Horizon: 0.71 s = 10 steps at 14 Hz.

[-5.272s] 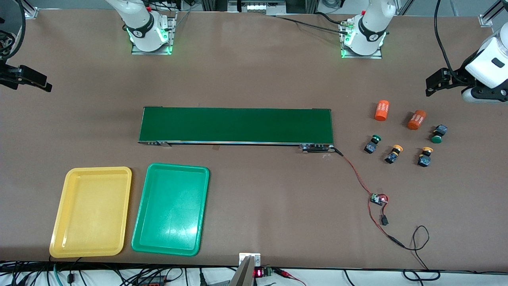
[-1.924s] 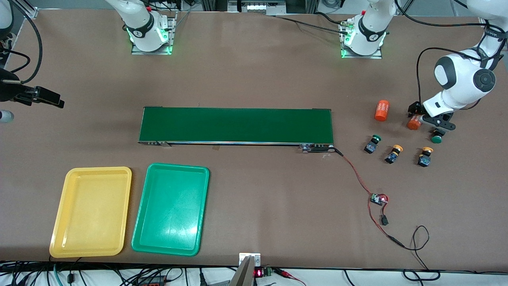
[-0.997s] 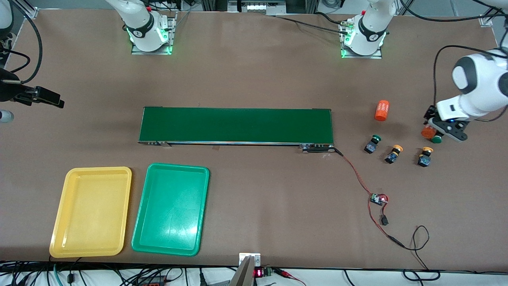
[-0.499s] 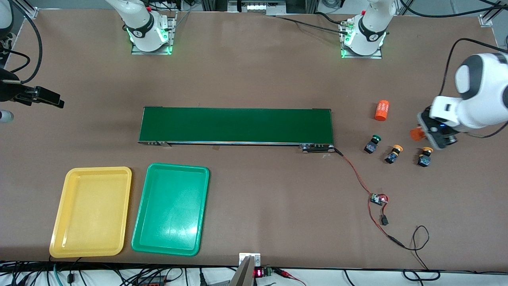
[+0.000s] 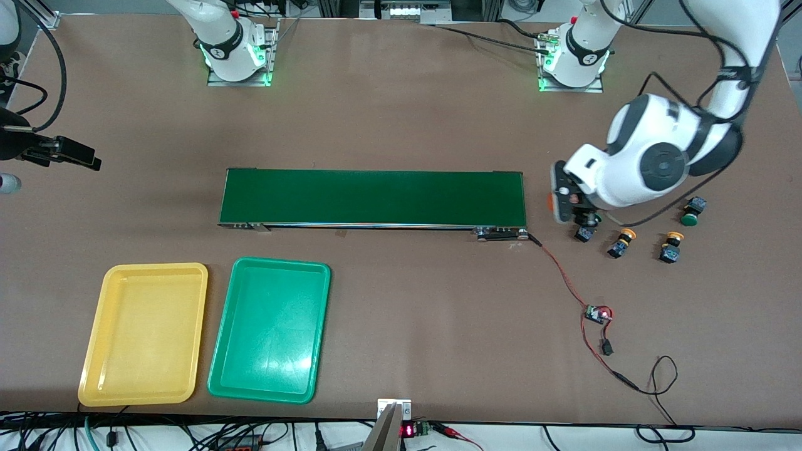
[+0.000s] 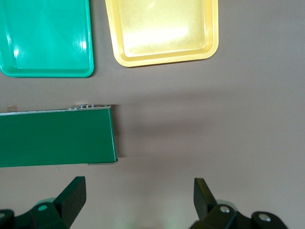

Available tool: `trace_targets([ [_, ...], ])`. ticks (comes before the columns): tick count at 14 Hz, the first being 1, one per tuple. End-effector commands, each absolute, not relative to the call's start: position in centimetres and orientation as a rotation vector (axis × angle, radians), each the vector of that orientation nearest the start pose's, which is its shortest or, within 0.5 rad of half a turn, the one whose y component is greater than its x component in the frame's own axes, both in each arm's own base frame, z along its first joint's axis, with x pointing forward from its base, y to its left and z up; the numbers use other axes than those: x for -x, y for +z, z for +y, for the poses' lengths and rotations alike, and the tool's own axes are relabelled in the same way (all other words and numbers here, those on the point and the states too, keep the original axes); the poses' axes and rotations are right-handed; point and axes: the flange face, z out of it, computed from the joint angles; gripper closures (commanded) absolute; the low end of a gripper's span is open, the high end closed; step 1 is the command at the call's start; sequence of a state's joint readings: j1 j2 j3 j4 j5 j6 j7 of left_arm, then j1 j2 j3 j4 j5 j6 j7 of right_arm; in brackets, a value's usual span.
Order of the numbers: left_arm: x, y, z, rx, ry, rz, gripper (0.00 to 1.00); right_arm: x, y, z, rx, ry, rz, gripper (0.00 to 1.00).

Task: Sort buttons by color to trays
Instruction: 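Carry the orange cylinder onto the green belt and release it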

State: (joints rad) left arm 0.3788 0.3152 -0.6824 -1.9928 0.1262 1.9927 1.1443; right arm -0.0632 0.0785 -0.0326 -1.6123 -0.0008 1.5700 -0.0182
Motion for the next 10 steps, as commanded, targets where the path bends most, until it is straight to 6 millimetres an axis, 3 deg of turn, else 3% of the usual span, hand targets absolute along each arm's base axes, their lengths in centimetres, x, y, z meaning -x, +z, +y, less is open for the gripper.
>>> trace_targets([
  [1,-54.1,30.9,-19.8,2.411,0.284,2.273,0.92,-57.1,56.4,-5.4,3.124,0.177,0.144,0.00],
  [2,-53.3,30.3,-21.6,2.405,0.265,2.267,0.91,-57.1,56.5,-5.3,3.125,0.172,0.142,0.00],
  [4,-53.0,28.5,-23.4,2.402,0.228,2.300,0.91,-57.1,56.5,-5.4,3.124,0.172,0.144,0.00],
  [10,-51.9,25.2,-25.2,2.355,0.323,2.286,0.91,-57.1,56.5,-5.4,3.123,0.172,0.145,0.00],
])
